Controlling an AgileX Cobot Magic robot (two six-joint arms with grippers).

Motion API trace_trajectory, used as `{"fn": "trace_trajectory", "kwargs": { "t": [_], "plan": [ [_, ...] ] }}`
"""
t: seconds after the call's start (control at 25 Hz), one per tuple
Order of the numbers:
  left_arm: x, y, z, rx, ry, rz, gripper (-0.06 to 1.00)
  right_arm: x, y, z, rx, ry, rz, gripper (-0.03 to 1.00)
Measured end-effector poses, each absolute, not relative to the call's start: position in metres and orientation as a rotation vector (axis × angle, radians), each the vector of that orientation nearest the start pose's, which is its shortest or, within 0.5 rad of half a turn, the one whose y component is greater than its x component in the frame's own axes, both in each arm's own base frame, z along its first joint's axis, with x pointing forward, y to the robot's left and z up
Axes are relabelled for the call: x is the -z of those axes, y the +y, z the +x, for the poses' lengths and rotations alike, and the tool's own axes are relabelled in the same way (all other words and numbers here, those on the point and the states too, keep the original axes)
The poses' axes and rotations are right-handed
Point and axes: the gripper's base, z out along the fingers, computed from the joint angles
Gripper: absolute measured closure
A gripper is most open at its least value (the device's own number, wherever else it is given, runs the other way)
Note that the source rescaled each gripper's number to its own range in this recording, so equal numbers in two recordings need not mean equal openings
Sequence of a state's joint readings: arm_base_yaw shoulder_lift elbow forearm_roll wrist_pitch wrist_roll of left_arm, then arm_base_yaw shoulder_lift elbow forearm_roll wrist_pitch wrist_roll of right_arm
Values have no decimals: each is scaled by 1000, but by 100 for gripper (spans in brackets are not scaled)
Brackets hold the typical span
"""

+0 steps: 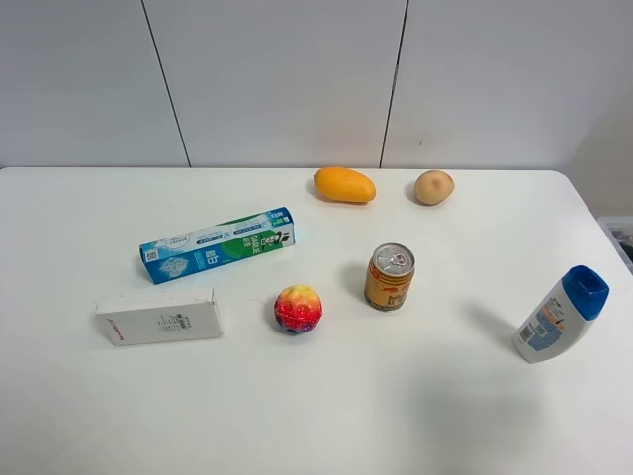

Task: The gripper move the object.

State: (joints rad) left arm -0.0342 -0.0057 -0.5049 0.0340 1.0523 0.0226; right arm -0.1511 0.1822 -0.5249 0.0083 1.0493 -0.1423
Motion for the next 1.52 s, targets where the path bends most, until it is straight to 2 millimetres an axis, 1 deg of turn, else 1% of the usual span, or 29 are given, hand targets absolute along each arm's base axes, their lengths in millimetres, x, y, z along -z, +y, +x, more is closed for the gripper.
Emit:
{"fn": "trace_trajectory", "kwargs": {
  "t": [0.16,0.32,0.52,0.84,1.52],
  "plan": [
    [-279,3,-6,-33,2024,56,-6,-282,-2,11,163,2134,27,-3],
    [-279,3,-6,-33,2024,56,-6,-277,-1,5,149,2112,56,-3],
    [-279,3,-6,-33,2024,56,-6,-276,1,-5,150,2060,61,-3],
    [-279,3,-6,-33,2024,56,-6,-276,1,-5,125,2056,22,-3],
    [-279,3,-6,-33,2024,56,-6,-276,1,-5,125,2056,22,-3]
  ]
}}
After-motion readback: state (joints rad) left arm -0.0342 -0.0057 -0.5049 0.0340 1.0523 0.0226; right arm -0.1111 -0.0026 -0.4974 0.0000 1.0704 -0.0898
